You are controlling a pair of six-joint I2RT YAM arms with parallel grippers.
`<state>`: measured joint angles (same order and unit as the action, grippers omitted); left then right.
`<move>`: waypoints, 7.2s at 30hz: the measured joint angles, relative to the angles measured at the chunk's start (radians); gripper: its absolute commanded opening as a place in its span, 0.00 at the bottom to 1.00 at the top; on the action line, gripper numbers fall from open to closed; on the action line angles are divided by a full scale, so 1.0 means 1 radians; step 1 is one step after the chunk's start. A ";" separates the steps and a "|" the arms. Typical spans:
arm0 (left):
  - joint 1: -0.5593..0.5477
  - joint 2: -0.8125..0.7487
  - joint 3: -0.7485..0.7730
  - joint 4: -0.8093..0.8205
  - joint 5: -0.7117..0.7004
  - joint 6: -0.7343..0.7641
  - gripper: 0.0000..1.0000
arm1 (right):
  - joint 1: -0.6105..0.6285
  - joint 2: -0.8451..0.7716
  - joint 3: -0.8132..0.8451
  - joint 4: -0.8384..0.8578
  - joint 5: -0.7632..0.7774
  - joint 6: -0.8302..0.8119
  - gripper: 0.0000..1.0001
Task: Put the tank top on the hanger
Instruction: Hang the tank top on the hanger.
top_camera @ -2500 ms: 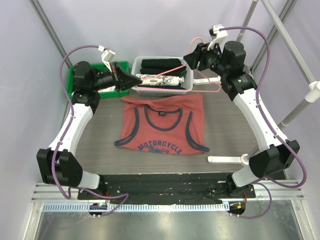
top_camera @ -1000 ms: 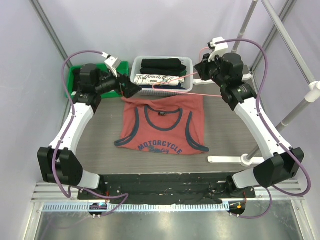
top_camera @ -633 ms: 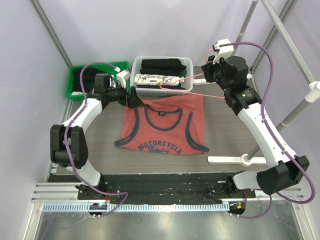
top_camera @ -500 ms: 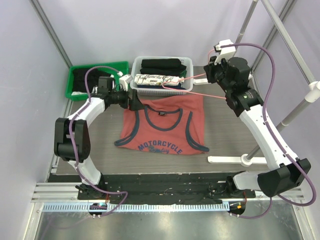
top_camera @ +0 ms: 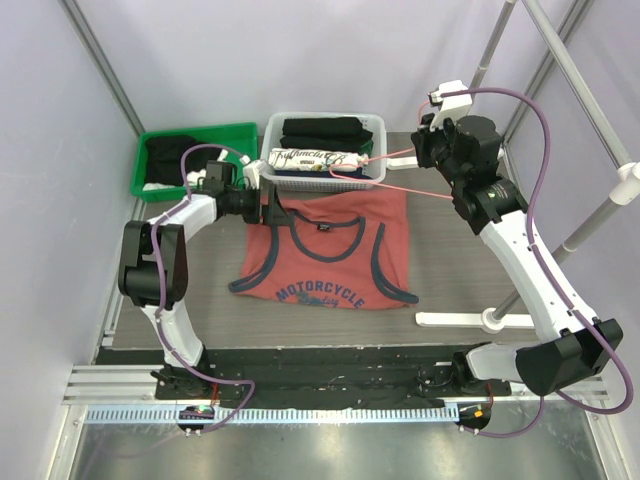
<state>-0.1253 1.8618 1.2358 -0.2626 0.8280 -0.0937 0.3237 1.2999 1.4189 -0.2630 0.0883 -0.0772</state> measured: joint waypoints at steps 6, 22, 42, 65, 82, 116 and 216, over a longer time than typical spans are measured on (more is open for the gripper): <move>0.000 0.003 0.002 -0.008 -0.061 0.003 0.99 | 0.000 0.000 -0.001 0.000 -0.001 0.000 0.01; -0.006 0.090 0.040 -0.043 -0.164 -0.004 1.00 | 0.000 0.000 -0.001 -0.008 -0.005 0.000 0.01; -0.018 0.122 0.059 -0.022 -0.150 -0.034 0.88 | 0.000 0.000 -0.004 -0.008 -0.007 0.000 0.01; -0.019 0.132 0.088 -0.055 -0.123 -0.021 0.76 | 0.000 0.000 -0.004 -0.008 -0.012 0.000 0.01; -0.019 0.132 0.139 -0.184 -0.102 0.061 0.79 | 0.000 -0.013 -0.004 -0.011 -0.016 -0.001 0.01; -0.019 0.138 0.134 -0.146 -0.101 0.053 0.72 | 0.000 -0.013 -0.004 -0.012 -0.031 0.000 0.01; -0.031 -0.313 0.043 -0.075 0.142 -0.135 0.00 | 0.008 0.209 -0.179 0.171 -0.516 0.175 0.01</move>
<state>-0.1558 1.5490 1.2785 -0.3374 0.9703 -0.2283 0.3321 1.5085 1.2396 -0.0917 -0.4274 0.0978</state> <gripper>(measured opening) 0.020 0.126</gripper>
